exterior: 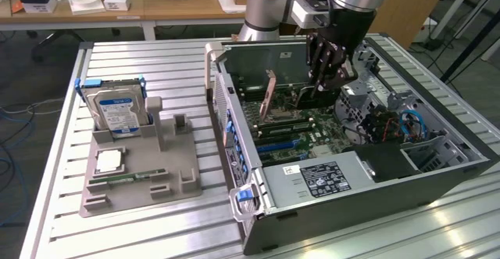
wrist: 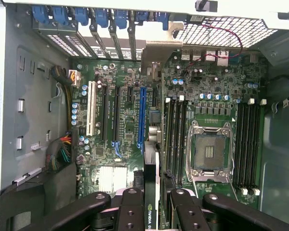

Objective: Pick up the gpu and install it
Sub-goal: 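Insert the gpu into the slot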

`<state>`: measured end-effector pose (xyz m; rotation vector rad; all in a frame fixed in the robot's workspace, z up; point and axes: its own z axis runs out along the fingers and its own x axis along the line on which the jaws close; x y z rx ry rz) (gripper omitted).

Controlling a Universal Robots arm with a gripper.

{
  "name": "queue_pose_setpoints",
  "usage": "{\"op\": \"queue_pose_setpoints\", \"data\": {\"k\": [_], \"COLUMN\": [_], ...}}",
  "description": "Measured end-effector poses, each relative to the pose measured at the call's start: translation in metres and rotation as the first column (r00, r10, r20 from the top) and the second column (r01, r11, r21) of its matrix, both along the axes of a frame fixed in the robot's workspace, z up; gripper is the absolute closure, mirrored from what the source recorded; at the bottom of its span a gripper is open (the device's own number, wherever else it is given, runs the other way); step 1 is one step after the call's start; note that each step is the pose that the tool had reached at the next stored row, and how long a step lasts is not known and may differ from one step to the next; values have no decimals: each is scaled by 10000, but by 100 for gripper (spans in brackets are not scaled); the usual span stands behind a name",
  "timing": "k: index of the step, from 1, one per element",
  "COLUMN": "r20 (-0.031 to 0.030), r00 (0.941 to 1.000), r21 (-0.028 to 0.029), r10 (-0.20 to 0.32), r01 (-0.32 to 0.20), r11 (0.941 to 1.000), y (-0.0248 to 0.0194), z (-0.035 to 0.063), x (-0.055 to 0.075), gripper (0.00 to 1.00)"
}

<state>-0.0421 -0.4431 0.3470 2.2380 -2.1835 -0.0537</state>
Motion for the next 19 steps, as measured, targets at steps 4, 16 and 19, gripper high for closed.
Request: {"op": "queue_pose_setpoints", "data": {"k": [4, 16, 19], "r20": [1, 120, 181], "r00": [10000, 9996, 9994], "r21": [3, -46, -77], "r10": [0, -270, -311], "r01": [0, 270, 313], "r11": [10000, 9996, 9995], "y": [0, 0, 0], "z": [-5, -212, -258], "x": [0, -60, -109], "gripper": [74, 74, 74]}}
